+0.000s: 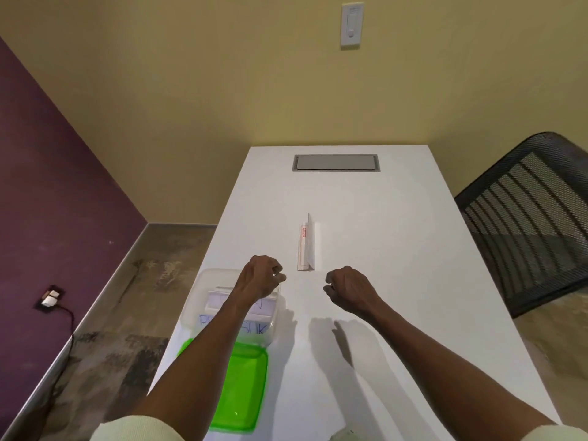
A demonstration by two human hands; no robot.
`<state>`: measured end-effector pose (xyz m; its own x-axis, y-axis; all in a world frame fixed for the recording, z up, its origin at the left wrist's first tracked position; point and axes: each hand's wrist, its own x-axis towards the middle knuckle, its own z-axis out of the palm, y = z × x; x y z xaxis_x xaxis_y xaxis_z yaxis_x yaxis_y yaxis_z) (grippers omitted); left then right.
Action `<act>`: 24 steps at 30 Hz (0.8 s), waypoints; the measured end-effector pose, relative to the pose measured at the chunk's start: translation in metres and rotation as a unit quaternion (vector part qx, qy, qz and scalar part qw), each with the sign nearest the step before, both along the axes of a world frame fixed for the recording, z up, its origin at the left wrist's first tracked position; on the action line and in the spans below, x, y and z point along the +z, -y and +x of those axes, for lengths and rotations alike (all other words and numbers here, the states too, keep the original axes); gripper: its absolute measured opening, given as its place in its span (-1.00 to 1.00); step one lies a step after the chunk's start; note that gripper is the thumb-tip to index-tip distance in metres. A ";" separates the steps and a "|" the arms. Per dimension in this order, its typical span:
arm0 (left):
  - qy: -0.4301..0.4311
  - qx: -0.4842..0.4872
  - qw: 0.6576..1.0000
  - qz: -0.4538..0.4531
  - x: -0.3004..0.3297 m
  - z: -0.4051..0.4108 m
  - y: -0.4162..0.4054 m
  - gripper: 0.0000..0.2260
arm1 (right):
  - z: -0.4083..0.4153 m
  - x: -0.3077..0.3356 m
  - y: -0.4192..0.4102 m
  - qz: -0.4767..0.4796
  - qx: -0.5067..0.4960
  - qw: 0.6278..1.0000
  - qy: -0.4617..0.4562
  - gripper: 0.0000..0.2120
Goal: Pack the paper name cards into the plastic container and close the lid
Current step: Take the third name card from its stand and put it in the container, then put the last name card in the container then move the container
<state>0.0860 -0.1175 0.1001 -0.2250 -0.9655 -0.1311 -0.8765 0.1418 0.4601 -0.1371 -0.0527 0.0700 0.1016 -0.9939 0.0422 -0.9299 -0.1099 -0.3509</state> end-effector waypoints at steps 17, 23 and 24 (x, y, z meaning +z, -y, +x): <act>-0.023 -0.008 1.000 0.007 -0.012 -0.066 0.024 -0.81 | -0.062 -0.010 0.014 0.052 -0.086 0.994 0.037 -0.76; -0.023 -0.018 0.999 0.022 -0.021 -0.078 0.046 -0.82 | -0.068 -0.018 0.032 0.067 -0.113 0.991 0.038 -0.65; -0.023 -0.020 0.999 0.024 -0.023 -0.079 0.051 -0.83 | -0.068 -0.020 0.036 0.070 -0.117 0.990 0.043 -0.65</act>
<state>0.0068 -0.1681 0.0776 -0.2694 -0.9488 -0.1652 -0.8480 0.1524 0.5076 -0.2048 -0.0886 0.0498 -0.1307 -0.9864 -0.0993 -0.8902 0.1609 -0.4263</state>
